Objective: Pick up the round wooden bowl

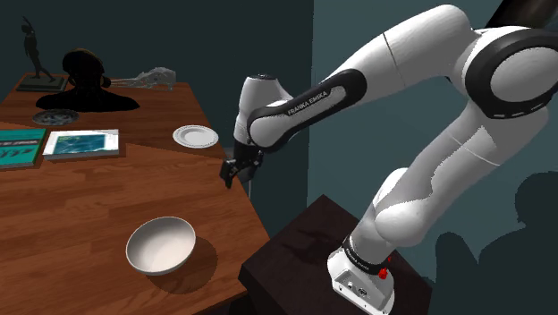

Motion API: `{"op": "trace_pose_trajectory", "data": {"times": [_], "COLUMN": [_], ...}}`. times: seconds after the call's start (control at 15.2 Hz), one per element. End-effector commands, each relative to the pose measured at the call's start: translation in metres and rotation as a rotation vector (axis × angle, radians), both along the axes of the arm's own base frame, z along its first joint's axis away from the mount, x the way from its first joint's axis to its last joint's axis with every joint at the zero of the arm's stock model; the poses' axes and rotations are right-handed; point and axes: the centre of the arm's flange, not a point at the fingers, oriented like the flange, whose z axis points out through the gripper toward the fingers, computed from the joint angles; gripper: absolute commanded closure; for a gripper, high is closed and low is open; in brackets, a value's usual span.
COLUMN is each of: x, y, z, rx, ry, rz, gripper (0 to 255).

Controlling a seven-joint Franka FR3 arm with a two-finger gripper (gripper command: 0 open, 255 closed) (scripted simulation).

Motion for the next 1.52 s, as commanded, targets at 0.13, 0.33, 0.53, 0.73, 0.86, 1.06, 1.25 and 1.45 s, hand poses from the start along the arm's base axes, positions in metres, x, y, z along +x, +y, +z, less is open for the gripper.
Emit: {"op": "trace_pose_trajectory", "data": {"times": [0.13,0.33,0.53,0.73,0.86,1.06,1.25,1.45], "x": [0.018,0.031,0.045,0.058,0.067,0.07,0.07,0.07], "y": [0.033,0.056,0.08,0.104,0.12,0.125,0.125,0.125], "z": [-0.037,-0.065,-0.093,-0.121,-0.139,-0.156,-0.172,-0.186], "rx": [0.008,0.013,0.018,0.023,0.027,0.028,0.028,0.028], "ry": [-0.006,-0.01,-0.013,-0.017,-0.019,-0.02,-0.02,-0.02], "rz": [0.01,0.018,0.025,0.033,0.038,0.04,0.04,0.04], "gripper": [0,0,0,0,0,0,0,0]}}
